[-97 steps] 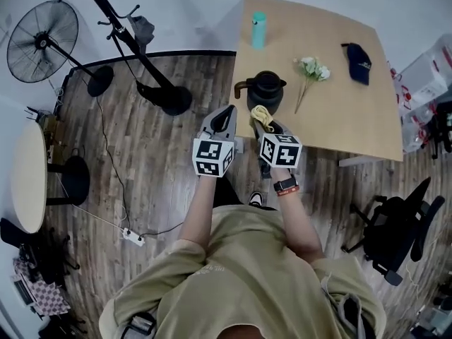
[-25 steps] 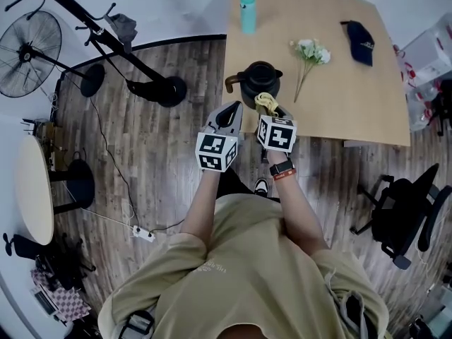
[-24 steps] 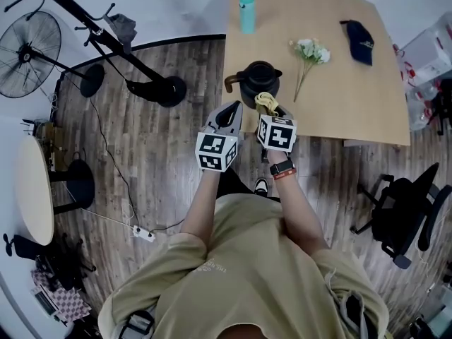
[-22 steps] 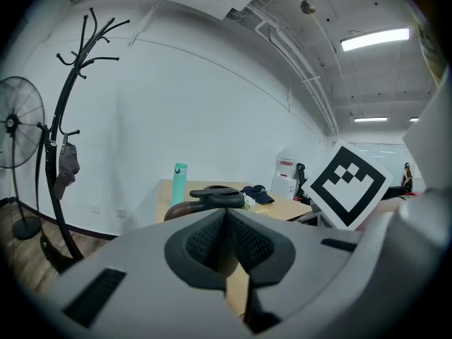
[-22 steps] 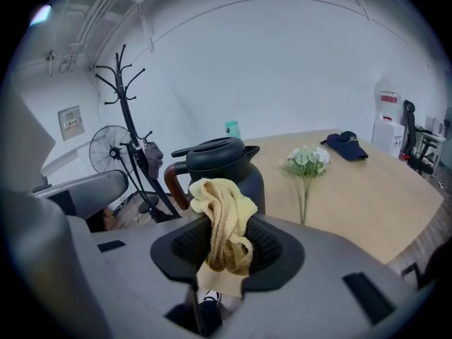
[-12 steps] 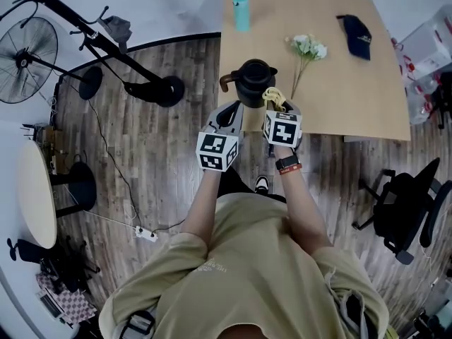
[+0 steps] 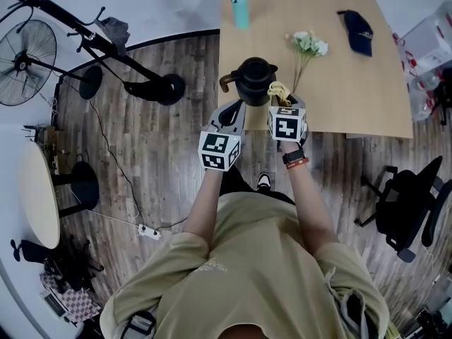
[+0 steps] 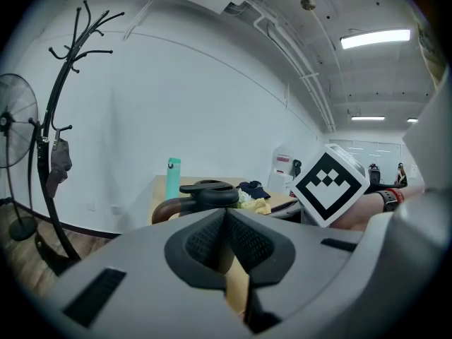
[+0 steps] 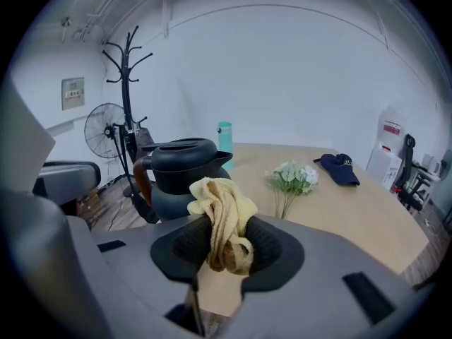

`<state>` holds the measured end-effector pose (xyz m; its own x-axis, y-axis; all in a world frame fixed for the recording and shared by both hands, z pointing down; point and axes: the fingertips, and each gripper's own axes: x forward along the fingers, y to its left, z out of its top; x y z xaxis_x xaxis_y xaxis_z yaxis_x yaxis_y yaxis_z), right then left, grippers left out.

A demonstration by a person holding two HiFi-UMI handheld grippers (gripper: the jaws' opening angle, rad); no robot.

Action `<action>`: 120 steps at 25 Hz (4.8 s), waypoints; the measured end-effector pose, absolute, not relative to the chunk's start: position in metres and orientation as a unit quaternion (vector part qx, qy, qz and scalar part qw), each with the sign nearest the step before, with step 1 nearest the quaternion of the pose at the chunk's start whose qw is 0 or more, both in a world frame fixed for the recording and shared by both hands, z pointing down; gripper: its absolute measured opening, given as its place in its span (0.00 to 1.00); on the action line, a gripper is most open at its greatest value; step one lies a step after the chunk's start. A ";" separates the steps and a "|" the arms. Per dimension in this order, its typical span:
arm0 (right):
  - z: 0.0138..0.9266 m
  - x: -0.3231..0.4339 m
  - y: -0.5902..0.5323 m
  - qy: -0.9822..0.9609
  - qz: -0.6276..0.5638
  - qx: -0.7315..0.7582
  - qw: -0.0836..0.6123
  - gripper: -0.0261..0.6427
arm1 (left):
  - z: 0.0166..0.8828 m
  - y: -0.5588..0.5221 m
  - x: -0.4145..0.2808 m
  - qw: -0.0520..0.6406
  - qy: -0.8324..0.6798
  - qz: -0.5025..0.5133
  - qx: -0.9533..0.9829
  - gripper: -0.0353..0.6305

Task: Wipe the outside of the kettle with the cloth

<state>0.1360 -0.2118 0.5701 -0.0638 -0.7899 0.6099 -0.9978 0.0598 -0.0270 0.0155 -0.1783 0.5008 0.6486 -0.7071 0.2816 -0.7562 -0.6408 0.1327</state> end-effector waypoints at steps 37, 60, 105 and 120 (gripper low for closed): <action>0.569 0.109 -0.173 -0.751 0.230 0.586 0.200 0.24 | 0.485 -0.152 -0.035 0.107 -0.453 0.095 0.880 0.09; 0.600 -0.018 -0.222 -0.710 0.326 0.606 0.150 0.25 | 0.484 -0.166 -0.097 0.111 -0.481 0.092 0.865 0.09; 0.613 0.029 -0.187 -0.700 0.353 0.607 0.130 0.25 | 0.496 -0.152 -0.061 0.116 -0.455 0.098 0.878 0.09; 0.617 0.083 -0.177 -0.697 0.319 0.625 0.152 0.25 | 0.502 -0.153 -0.029 0.120 -0.441 0.101 0.884 0.09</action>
<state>0.0825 -0.1771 0.6173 -0.1739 -0.7734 0.6095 -0.9668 0.0163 -0.2552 -0.0292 -0.1533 0.5025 0.5900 -0.7560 0.2835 -0.8042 -0.5817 0.1223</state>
